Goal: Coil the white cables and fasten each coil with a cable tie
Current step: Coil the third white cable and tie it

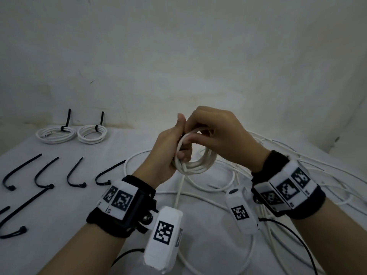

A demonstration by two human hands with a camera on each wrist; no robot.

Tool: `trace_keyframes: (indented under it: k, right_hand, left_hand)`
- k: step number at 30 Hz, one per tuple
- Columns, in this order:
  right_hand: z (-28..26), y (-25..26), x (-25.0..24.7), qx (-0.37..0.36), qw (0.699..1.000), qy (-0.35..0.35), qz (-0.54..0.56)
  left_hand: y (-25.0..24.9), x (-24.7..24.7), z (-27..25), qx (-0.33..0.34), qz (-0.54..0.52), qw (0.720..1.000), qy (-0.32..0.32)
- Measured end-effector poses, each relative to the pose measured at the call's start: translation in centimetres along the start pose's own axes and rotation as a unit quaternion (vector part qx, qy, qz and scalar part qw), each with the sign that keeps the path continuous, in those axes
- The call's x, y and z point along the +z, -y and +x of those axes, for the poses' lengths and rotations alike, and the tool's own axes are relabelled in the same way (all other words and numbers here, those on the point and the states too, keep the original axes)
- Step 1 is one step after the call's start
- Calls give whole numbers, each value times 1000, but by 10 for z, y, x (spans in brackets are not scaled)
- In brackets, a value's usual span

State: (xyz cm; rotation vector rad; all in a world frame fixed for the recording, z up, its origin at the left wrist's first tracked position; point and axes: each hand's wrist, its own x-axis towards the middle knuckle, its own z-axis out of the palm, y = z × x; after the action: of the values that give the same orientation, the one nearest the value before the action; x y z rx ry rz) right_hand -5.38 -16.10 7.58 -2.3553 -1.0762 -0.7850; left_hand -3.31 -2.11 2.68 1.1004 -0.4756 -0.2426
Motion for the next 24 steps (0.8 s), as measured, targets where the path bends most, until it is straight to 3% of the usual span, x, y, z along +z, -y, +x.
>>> trace_keyframes:
  k: [12,20,24]
  right_hand:
    - [-8,-7,1,-8,999,-31,-18]
    - [-18,-20,-16,-2,976,-70,-206]
    - [-24,-28,-18,31,989,-82,-121]
  left_hand:
    - [-7,-12,0,11,72,997,18]
    - [-19,-19,-3,-51,81,995,31]
    - [-25,-25,-5,-69,70,994,52]
